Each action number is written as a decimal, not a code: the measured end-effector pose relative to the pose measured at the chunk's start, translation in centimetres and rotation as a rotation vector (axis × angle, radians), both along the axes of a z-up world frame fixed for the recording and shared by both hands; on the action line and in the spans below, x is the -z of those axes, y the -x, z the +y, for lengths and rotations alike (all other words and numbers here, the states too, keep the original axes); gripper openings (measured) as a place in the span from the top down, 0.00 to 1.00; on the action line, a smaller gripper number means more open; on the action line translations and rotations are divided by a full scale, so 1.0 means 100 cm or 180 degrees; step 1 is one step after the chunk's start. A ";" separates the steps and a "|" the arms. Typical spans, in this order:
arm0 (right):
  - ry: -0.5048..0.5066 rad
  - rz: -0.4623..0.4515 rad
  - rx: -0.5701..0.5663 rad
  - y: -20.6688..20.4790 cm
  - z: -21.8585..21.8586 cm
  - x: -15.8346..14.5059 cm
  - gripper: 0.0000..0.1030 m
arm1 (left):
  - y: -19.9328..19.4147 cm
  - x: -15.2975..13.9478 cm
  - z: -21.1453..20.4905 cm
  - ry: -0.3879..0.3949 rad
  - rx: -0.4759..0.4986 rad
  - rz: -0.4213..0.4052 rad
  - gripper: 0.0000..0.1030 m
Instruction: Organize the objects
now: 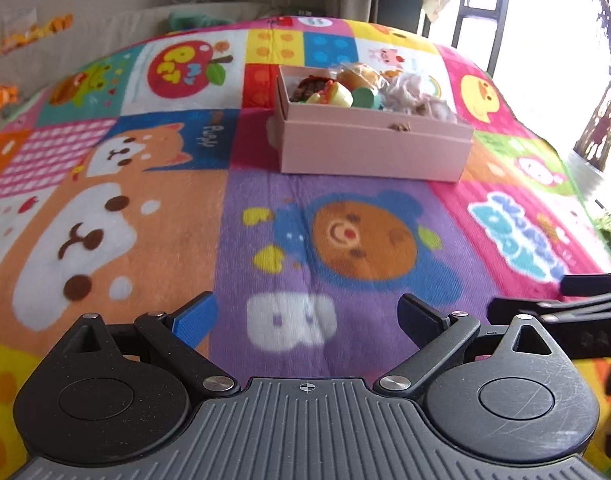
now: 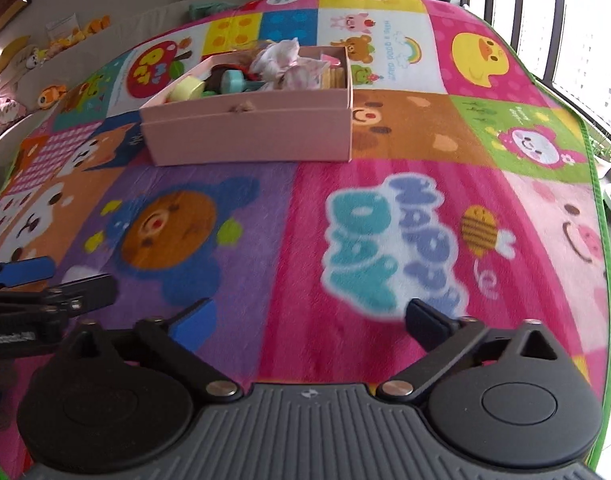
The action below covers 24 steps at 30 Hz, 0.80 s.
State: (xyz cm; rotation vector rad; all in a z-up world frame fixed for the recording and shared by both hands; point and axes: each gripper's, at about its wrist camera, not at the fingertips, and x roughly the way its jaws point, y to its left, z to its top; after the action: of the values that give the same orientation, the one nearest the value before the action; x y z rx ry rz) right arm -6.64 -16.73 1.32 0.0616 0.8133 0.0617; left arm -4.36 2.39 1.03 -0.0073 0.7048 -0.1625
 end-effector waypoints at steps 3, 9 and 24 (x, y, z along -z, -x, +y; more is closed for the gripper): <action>0.0182 -0.0072 0.0011 0.004 0.007 0.002 0.00 | -0.001 0.004 -0.002 -0.0092 -0.0031 -0.0066 0.03; 0.0257 -0.0065 0.0221 -0.045 -0.011 0.003 0.00 | -0.030 0.010 -0.014 -0.0206 -0.0104 -0.0084 0.02; 0.0239 -0.0382 0.0273 -0.065 -0.018 0.012 0.00 | -0.059 0.012 -0.020 -0.0229 -0.0263 -0.0063 0.00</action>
State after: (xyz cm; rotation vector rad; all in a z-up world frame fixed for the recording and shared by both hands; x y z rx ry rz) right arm -0.10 -18.51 0.08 0.0217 0.6916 -0.0457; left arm 1.59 0.41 -0.21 0.0339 0.6891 -0.0580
